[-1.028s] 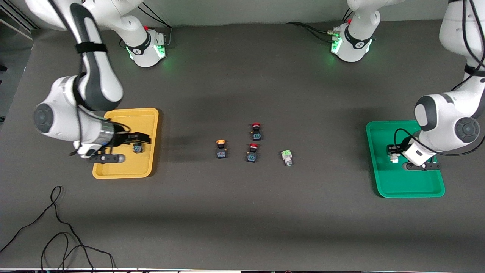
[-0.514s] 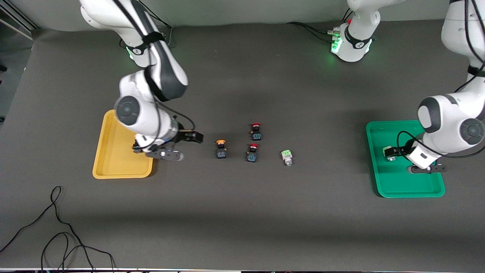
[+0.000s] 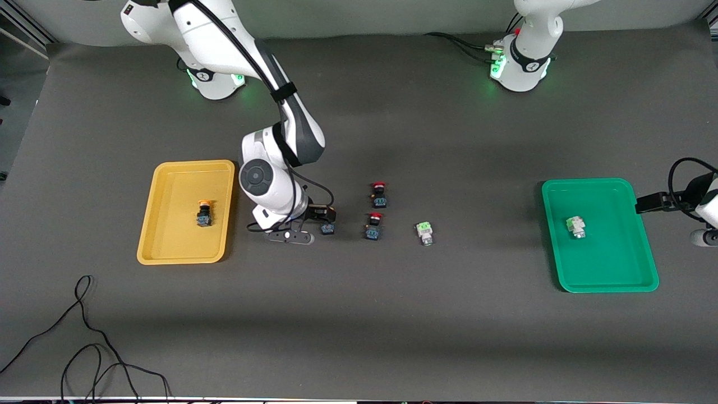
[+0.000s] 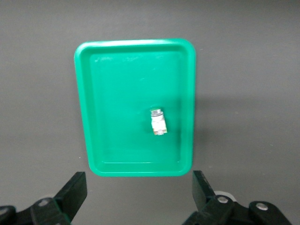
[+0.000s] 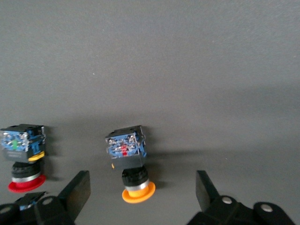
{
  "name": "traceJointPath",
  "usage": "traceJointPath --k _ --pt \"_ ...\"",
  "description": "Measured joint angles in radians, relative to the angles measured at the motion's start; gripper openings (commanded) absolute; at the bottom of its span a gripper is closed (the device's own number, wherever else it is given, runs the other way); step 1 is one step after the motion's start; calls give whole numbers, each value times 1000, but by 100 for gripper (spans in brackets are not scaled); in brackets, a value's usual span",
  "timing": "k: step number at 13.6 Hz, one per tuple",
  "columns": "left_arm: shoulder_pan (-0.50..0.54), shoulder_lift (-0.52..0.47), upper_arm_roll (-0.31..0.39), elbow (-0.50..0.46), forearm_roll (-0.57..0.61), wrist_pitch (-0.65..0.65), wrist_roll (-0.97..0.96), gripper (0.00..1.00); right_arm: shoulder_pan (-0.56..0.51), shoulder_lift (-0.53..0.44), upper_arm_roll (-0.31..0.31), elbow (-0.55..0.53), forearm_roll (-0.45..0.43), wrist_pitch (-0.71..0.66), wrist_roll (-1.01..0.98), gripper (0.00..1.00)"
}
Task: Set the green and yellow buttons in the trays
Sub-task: 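Grasp a red-capped button with the right gripper while the left reaches buttons, then carry the red button to the yellow tray while the left grasps green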
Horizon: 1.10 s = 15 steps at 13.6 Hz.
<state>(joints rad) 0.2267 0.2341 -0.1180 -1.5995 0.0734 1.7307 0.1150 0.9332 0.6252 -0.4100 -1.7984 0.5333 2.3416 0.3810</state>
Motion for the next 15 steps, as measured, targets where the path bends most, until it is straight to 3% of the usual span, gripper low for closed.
traceJointPath --k 5,6,7,15 --pt "-171 22 -49 3 -3 23 -181 100 1 68 63 6 2 111 0 96" --pt "-215 27 -51 3 -8 32 -234 100 1 83 73 6 3 136 0 60" --pt "-258 35 -53 2 -17 48 -278 100 1 96 78 7 3 154 0 1" --pt "-569 80 -57 0 -43 119 -622 100 -8 59 50 37 10 117 3 0"
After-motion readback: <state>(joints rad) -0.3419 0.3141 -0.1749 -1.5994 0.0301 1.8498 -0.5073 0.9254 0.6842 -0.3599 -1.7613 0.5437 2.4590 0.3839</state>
